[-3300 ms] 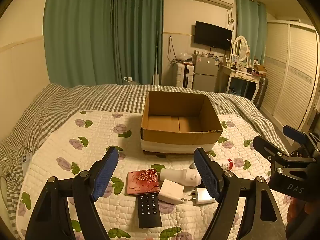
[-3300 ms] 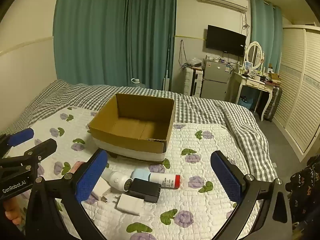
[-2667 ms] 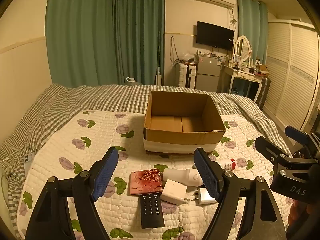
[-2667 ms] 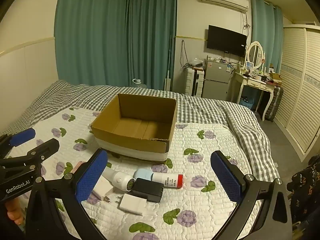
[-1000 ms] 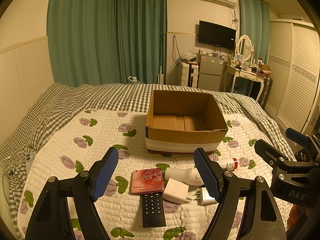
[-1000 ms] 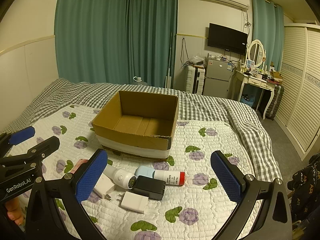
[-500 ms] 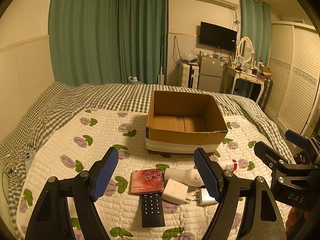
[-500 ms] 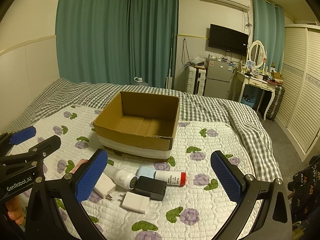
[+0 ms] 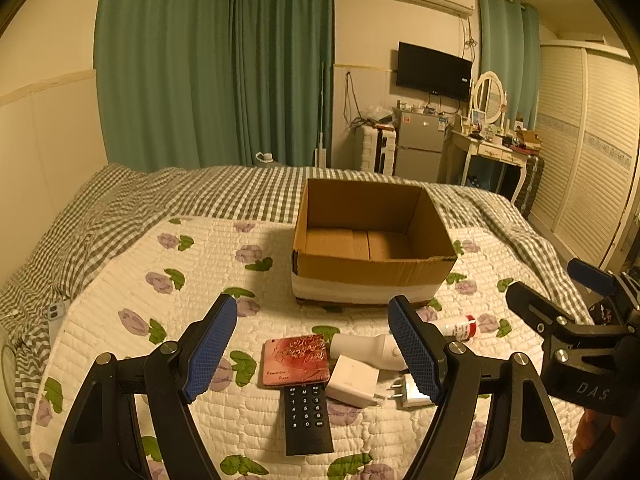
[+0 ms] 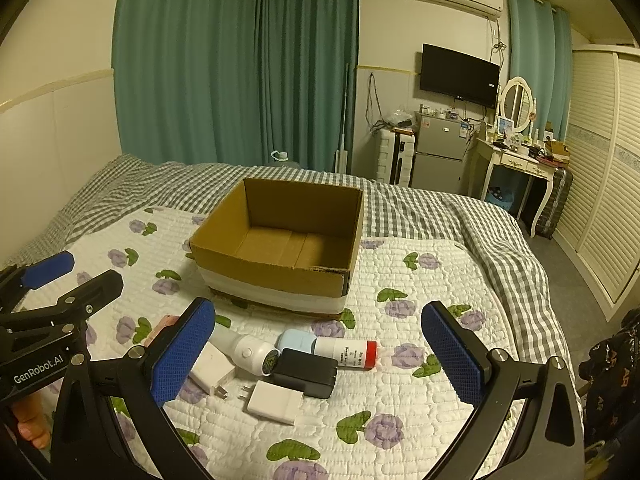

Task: Organize rigid objects
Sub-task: 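Grasp the black remote with the left tool while the right tool grasps the white square charger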

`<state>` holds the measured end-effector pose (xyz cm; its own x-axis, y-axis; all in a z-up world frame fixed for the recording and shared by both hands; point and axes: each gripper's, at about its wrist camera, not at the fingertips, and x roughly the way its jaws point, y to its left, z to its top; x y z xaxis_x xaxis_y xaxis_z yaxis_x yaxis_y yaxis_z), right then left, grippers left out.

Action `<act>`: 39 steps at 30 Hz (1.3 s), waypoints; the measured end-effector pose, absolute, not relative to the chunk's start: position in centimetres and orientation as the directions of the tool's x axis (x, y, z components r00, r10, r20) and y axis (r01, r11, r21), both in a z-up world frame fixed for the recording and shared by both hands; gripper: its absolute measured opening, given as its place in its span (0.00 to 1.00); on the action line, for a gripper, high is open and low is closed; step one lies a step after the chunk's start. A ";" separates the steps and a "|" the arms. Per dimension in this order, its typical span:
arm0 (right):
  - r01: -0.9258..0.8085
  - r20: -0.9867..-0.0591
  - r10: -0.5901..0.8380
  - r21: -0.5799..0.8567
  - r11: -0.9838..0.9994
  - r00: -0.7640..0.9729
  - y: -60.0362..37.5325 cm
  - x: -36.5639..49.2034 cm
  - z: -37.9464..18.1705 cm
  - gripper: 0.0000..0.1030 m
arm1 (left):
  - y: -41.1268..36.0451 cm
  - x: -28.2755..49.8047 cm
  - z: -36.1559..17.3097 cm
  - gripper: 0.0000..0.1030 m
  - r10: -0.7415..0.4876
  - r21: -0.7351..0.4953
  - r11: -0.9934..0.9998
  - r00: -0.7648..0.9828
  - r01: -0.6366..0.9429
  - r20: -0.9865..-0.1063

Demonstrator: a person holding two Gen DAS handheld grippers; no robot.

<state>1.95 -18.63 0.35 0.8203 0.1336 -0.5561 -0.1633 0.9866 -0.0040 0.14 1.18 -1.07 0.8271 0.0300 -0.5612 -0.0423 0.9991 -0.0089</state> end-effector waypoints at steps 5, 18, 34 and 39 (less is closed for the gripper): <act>-0.169 -0.615 0.132 -0.001 0.986 0.777 -18.5 3.3 -2.8 1.00 | 1.6 1.8 -5.5 0.78 0.051 0.008 0.998 0.754 -0.060 -0.655; -0.257 -0.778 0.185 0.032 0.966 0.601 -16.5 5.9 -12.1 1.00 | 2.2 4.3 -14.8 0.72 0.048 0.019 0.998 0.560 -0.057 -0.827; -0.295 -0.829 0.249 0.107 0.950 0.501 -15.5 6.2 -15.3 0.59 | 2.3 3.9 -15.1 0.42 0.038 0.030 0.999 0.508 -0.025 -0.860; -0.296 -0.820 0.250 0.104 0.950 0.515 -15.9 5.6 -14.6 0.59 | 2.4 2.9 -13.9 0.41 0.010 -0.004 1.000 0.522 -0.026 -0.853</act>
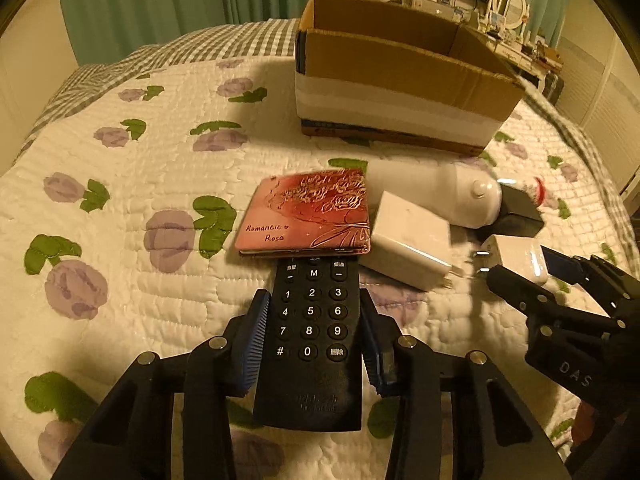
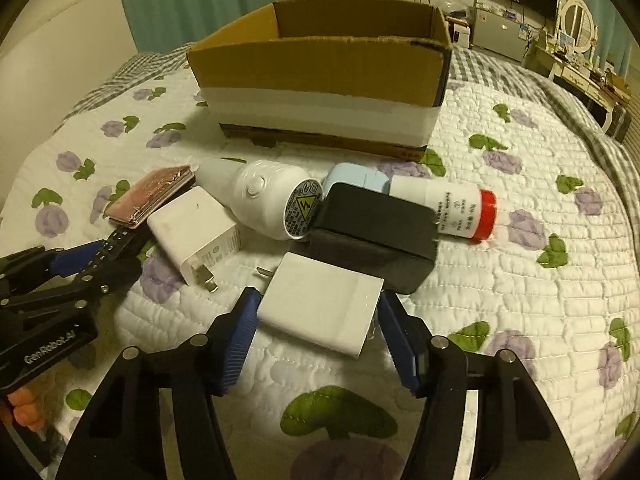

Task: Organize rigid objects
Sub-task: 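Grasp the black remote with the left tool while the right tool grasps the white square charger, then drop the remote into the cardboard box with the left tool while the right tool drops the charger in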

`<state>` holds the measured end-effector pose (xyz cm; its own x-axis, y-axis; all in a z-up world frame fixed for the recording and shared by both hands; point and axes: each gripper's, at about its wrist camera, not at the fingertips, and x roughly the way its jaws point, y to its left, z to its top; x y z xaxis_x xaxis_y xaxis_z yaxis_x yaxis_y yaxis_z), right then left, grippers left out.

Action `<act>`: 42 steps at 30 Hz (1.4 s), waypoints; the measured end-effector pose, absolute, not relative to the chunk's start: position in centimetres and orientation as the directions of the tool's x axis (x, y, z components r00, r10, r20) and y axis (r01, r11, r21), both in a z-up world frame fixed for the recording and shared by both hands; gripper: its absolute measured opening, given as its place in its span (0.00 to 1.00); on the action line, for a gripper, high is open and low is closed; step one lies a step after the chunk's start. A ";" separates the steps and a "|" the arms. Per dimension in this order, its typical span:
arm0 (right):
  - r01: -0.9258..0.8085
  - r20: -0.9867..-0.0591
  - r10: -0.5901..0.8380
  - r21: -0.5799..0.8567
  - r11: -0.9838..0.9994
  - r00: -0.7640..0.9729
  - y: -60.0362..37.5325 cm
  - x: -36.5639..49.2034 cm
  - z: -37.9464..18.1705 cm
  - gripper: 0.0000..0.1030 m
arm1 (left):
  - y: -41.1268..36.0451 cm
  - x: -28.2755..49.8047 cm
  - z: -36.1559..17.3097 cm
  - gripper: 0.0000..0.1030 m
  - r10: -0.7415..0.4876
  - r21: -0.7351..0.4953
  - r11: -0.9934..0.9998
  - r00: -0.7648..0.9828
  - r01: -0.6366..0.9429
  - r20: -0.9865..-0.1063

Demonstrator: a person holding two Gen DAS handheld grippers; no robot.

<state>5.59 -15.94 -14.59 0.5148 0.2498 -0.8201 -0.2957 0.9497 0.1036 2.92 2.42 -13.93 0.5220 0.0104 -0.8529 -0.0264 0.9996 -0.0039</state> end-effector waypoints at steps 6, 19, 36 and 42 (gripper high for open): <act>-0.304 -0.796 0.257 0.096 0.948 0.548 -16.0 4.7 -12.6 0.59 | 2.1 1.6 -12.2 0.39 -0.023 -0.033 0.999 0.540 -0.010 -0.842; -0.315 -0.751 0.268 0.085 0.945 0.604 -16.3 2.9 -8.8 0.59 | 1.2 0.0 -9.1 0.36 -0.052 -0.046 0.999 0.590 0.024 -0.806; -0.328 -0.655 0.289 0.067 0.942 0.698 -16.7 4.5 -2.1 0.58 | 0.2 2.3 -3.4 0.19 -0.101 -0.052 0.994 0.687 0.091 -0.719; -0.324 -0.597 0.287 0.047 0.945 0.749 -17.2 8.0 1.7 0.58 | -0.8 5.6 1.2 0.18 -0.121 -0.025 0.990 0.755 0.137 -0.645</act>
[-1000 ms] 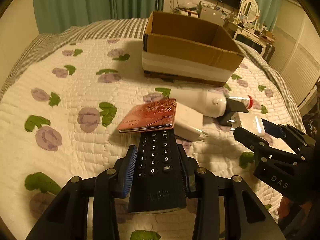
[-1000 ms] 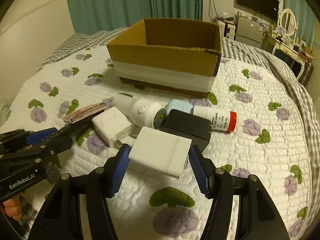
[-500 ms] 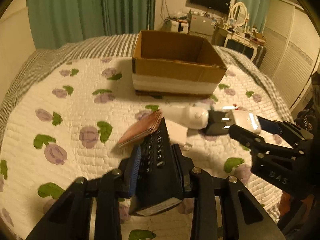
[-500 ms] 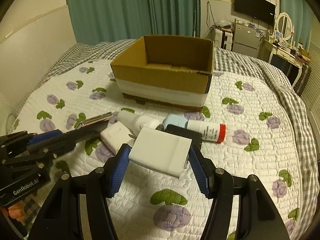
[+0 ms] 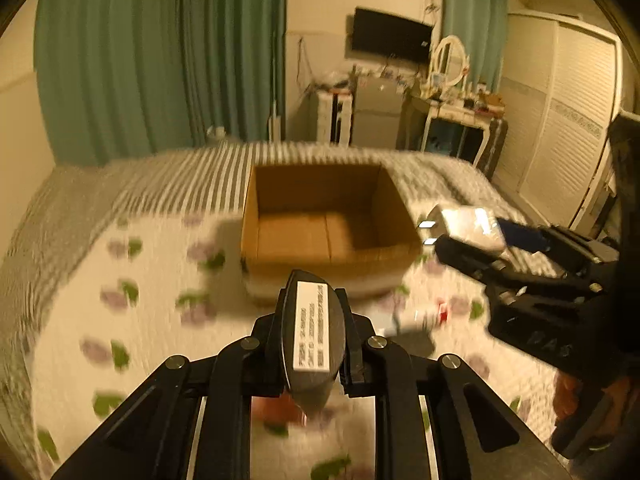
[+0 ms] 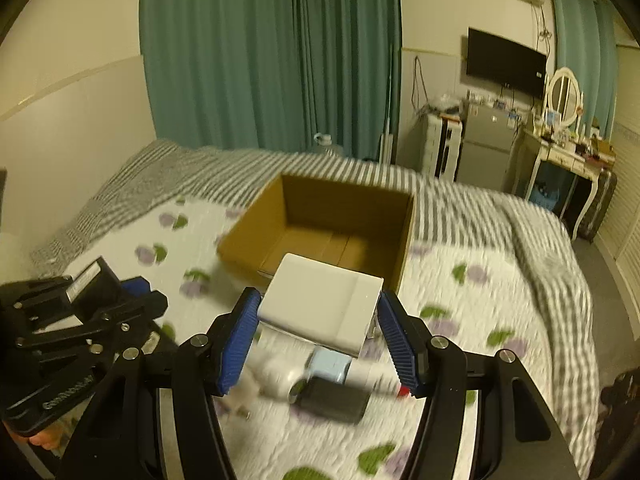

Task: Organize rigid objects
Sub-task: 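Drop the remote into the cardboard box with the left tool while the right tool drops the charger in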

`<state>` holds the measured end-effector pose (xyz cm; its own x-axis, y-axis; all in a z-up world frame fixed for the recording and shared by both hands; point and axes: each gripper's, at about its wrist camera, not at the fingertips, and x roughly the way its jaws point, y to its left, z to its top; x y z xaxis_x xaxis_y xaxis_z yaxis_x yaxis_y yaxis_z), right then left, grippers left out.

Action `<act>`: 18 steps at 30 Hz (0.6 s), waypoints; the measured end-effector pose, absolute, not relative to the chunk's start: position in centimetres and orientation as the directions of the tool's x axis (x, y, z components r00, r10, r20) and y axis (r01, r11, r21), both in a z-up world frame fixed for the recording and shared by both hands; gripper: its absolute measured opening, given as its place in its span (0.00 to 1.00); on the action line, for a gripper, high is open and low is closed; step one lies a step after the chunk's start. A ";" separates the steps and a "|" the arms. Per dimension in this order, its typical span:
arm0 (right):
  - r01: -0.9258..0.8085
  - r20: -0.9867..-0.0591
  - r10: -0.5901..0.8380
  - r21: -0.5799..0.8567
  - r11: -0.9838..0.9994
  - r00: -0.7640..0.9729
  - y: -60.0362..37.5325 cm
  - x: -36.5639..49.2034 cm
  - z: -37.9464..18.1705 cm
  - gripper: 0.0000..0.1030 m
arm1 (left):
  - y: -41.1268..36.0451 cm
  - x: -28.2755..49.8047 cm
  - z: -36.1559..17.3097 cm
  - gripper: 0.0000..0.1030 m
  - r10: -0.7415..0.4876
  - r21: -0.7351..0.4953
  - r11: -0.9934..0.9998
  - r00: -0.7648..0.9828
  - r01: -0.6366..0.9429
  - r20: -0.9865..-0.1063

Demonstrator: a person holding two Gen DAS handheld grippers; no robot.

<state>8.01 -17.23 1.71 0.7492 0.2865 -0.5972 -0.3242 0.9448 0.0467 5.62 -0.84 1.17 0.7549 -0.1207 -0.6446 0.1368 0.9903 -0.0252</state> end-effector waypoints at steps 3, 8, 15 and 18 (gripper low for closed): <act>-0.326 -0.577 0.287 0.039 0.945 0.764 -17.5 10.3 3.1 0.58 | -1.6 7.9 3.8 0.18 -0.130 -0.001 0.987 0.789 0.161 -0.600; -0.315 -0.570 0.274 0.028 0.949 0.775 -17.6 14.9 3.6 0.58 | -2.7 13.1 5.8 0.18 -0.119 0.045 0.984 0.827 0.171 -0.549; -0.319 -0.621 0.271 0.034 0.947 0.736 -16.8 21.1 0.1 0.58 | -3.7 20.8 3.0 0.18 -0.094 0.090 0.980 0.805 0.180 -0.586; -0.323 -0.658 0.273 0.048 0.945 0.702 -16.4 22.9 -2.6 0.58 | -3.4 22.6 0.3 0.18 -0.074 0.099 0.980 0.773 0.174 -0.630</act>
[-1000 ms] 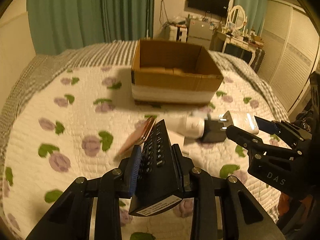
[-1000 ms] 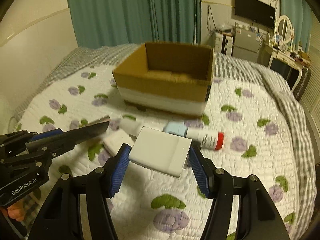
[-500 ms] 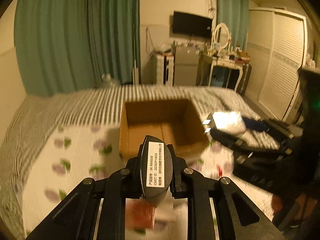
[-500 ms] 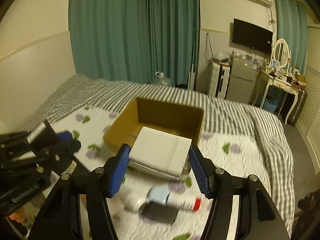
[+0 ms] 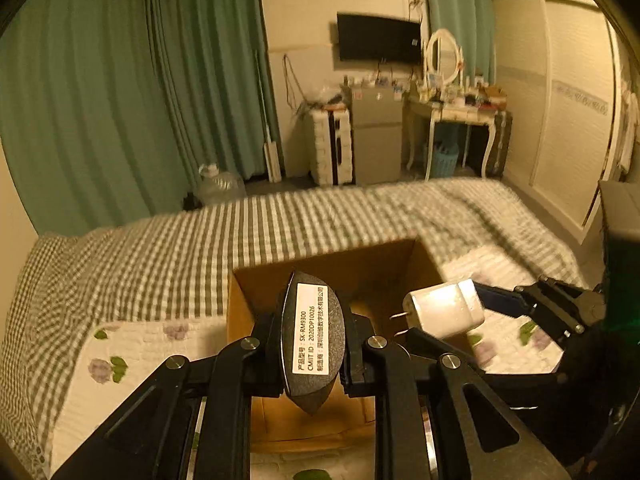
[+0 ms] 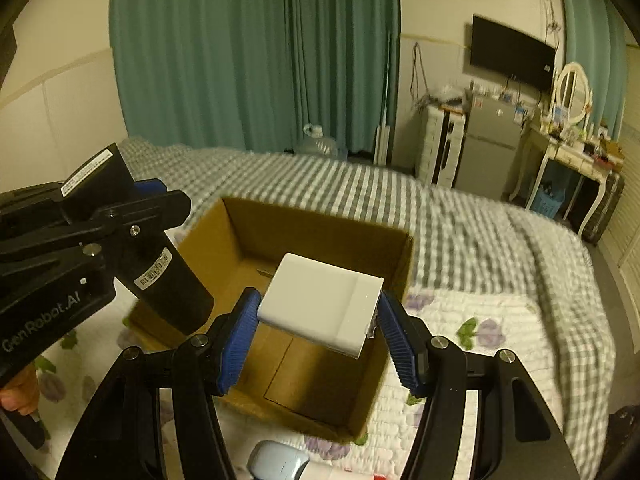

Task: Organize rigid objects
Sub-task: 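Drop the remote into the cardboard box with the left tool while the right tool drops the charger in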

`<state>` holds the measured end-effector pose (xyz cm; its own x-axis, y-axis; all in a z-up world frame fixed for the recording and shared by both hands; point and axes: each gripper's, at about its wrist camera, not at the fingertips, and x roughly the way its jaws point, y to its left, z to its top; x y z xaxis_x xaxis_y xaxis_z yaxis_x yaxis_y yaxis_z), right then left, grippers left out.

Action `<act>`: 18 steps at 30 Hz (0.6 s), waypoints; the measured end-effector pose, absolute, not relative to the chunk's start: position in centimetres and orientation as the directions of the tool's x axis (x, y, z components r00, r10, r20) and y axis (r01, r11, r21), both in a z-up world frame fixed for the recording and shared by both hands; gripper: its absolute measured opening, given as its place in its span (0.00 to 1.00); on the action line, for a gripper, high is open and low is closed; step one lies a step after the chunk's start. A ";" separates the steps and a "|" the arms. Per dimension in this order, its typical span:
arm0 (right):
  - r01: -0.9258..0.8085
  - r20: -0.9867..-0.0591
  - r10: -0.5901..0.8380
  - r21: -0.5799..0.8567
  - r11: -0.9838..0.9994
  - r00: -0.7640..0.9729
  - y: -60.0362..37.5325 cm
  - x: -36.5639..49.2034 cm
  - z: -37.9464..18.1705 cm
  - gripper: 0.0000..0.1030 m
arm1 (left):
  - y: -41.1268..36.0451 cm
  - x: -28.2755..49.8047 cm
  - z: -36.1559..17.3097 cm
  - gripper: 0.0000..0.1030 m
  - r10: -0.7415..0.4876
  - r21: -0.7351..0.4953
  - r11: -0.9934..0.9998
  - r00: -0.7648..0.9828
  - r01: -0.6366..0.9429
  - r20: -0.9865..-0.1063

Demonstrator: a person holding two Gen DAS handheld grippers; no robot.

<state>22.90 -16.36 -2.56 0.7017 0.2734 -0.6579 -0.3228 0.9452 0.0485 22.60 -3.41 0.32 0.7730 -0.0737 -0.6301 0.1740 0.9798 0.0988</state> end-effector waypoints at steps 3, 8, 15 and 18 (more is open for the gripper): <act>-0.332 -0.681 0.271 0.044 0.942 0.680 -15.9 23.9 -4.6 0.58 | -3.5 23.6 -1.8 0.19 -0.056 0.119 0.977 0.747 0.178 -0.663; -0.332 -0.697 0.278 0.060 0.941 0.661 -16.3 24.6 -6.1 0.59 | -3.1 24.3 -4.1 0.19 -0.036 0.121 0.978 0.714 0.168 -0.699; -0.283 -0.653 0.241 0.042 0.958 0.718 -18.6 22.9 -3.6 0.80 | -4.1 22.8 -1.9 0.53 -0.014 0.134 0.981 0.741 0.140 -0.671; -0.264 -0.639 0.215 0.020 0.964 0.739 -20.0 21.1 -1.6 0.86 | -4.0 21.4 0.2 0.54 -0.020 0.114 0.986 0.757 0.125 -0.654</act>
